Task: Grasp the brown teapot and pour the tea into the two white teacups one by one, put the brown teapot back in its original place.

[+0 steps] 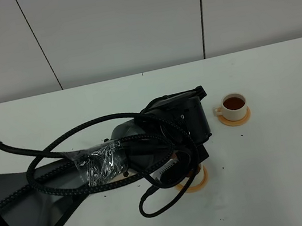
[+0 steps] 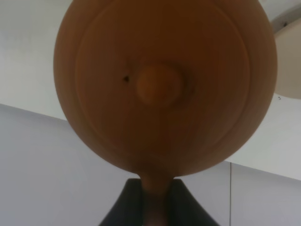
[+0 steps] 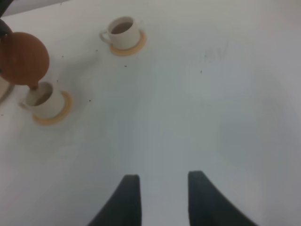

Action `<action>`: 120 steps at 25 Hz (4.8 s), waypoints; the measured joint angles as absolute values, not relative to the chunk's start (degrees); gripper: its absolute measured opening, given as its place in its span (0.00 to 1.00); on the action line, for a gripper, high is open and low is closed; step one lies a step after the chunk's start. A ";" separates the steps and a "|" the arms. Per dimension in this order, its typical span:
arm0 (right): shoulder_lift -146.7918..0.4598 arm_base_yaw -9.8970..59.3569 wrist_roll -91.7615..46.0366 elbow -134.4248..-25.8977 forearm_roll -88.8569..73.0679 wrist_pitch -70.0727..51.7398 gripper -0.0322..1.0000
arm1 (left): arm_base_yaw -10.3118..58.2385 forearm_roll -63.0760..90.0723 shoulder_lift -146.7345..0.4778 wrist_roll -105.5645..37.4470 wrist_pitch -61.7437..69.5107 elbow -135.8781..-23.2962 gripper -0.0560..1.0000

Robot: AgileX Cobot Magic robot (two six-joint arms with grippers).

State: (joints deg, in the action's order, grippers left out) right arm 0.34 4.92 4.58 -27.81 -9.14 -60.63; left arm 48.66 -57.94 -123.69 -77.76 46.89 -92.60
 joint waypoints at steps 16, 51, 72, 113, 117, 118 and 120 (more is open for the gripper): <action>0.34 4.92 4.58 -27.81 -9.14 -60.63 0.26 | 49.81 -59.37 -123.69 -75.99 46.66 -92.60 0.22; 0.34 4.92 4.58 -27.81 -9.14 -60.63 0.26 | 49.94 -59.44 -122.60 -77.40 47.11 -92.60 0.22; 0.34 4.92 4.58 -27.81 -9.14 -60.63 0.26 | 50.70 -59.44 -122.66 -77.58 49.65 -92.60 0.22; 0.34 4.92 4.58 -27.81 -9.14 -60.63 0.26 | 52.16 -62.46 -122.66 -77.60 52.58 -92.60 0.22; 0.34 4.92 4.58 -27.81 -9.14 -60.63 0.26 | 52.16 -62.46 -122.66 -77.67 52.41 -92.60 0.22; 0.34 4.92 4.58 -27.81 -9.14 -60.63 0.26 | 52.16 -62.54 -122.66 -77.74 52.37 -92.60 0.22; 0.34 4.92 4.58 -27.81 -9.14 -60.63 0.26 | 52.16 -63.16 -122.66 -78.17 52.18 -92.60 0.22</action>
State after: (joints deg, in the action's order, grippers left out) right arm 0.34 4.92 4.58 -27.81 -9.14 -60.63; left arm 52.16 -63.16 -122.66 -78.17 52.18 -92.60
